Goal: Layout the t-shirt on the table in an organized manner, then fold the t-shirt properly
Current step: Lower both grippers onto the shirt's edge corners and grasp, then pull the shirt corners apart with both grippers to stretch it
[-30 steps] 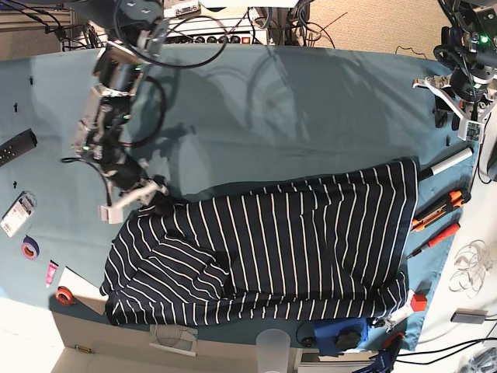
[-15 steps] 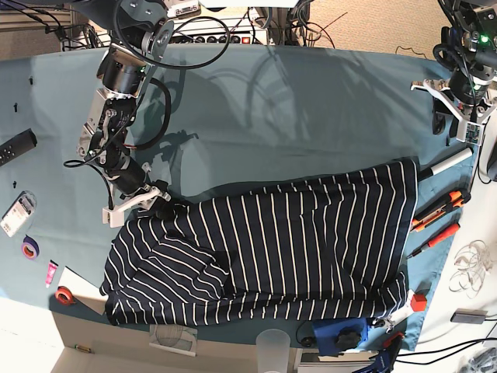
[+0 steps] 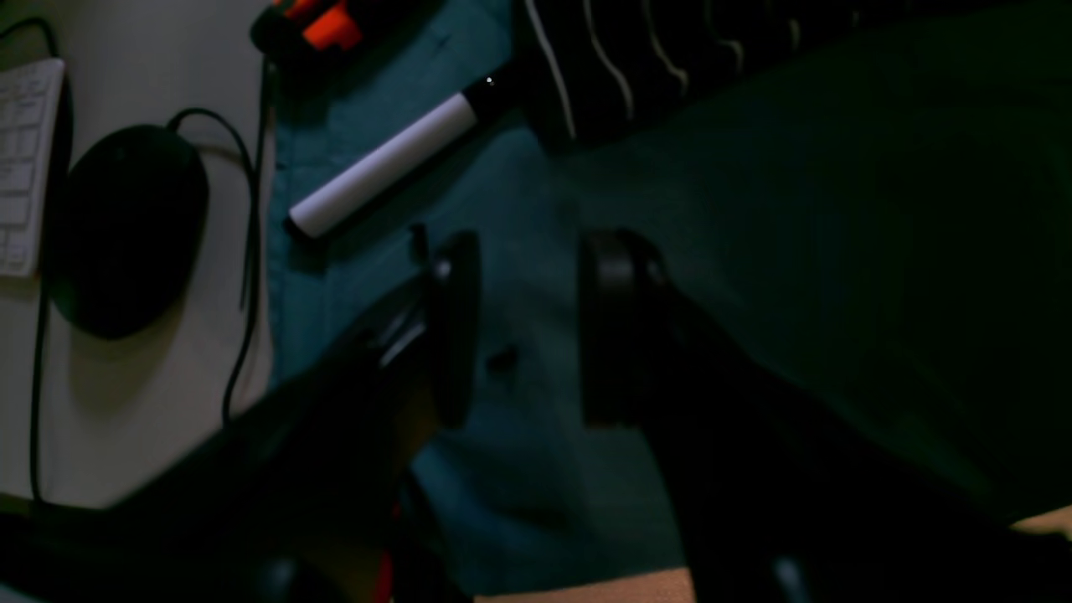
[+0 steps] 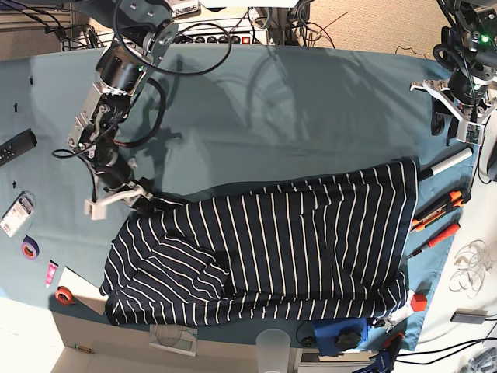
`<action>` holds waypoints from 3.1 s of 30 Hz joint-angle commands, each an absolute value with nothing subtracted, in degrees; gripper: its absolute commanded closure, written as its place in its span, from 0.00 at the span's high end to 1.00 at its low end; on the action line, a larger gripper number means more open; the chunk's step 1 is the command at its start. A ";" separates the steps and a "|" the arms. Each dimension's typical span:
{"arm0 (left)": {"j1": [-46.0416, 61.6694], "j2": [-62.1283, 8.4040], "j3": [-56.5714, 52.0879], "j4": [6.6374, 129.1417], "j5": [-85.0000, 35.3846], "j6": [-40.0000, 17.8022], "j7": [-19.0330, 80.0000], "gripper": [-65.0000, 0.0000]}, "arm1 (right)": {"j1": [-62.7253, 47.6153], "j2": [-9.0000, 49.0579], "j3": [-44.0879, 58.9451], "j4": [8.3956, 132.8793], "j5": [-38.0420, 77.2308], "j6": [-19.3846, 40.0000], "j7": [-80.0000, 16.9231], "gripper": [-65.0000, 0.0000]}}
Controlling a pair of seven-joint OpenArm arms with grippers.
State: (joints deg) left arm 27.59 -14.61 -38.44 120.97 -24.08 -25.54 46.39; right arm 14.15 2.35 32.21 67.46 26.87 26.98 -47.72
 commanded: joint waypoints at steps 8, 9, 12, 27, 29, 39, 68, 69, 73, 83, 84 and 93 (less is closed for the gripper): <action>27.46 -15.25 -38.81 121.89 -24.71 -25.54 44.97 0.28 | 14.61 2.70 27.09 67.72 21.52 23.90 -48.64 0.37; 27.46 -15.25 -38.81 121.89 -24.75 -25.54 44.95 0.28 | 14.61 2.70 25.98 67.72 20.03 22.17 -47.88 0.37; 27.46 -15.27 -38.76 121.89 -28.47 -26.17 44.95 0.29 | 14.63 2.70 24.12 67.72 17.93 19.44 -46.83 0.37; 18.15 -15.44 -31.59 111.20 -23.49 -35.81 39.29 0.44 | 14.61 2.70 24.05 67.72 17.93 19.68 -49.45 0.37; 16.36 -17.06 -26.33 107.50 -13.87 -38.41 37.58 0.44 | 14.61 2.70 24.05 67.72 17.91 19.70 -49.39 0.37; 13.39 -22.24 -6.85 101.75 15.03 -18.00 25.43 0.44 | 14.59 2.87 24.08 67.72 14.92 21.58 -49.21 0.37; 4.58 -22.24 1.10 93.19 19.31 -5.61 42.26 0.00 | 14.87 11.97 24.99 87.68 27.40 23.38 -63.57 0.00; 4.62 -22.26 1.10 94.06 19.31 -5.58 42.78 0.00 | 14.87 12.12 25.63 88.16 27.92 23.40 -64.36 0.00; 4.62 -22.24 1.10 97.58 19.31 -5.56 47.05 0.00 | 14.22 12.10 30.63 88.55 32.99 26.11 -66.11 0.00; 4.62 -22.24 1.10 108.60 12.69 -5.48 58.87 0.33 | 6.28 12.29 44.99 92.23 49.19 34.94 -73.91 0.00; 4.67 -22.24 1.10 109.60 11.42 -5.10 59.99 0.35 | 5.21 12.29 45.84 93.71 49.78 34.94 -73.93 0.00; 10.83 -22.26 0.25 114.15 8.21 -3.27 62.15 0.35 | -4.60 15.00 47.81 104.05 49.95 34.92 -73.93 0.00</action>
State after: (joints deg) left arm 11.49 -21.61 0.75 112.97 7.53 -3.81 62.81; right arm -5.06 13.67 47.51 103.04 49.08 34.59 -75.11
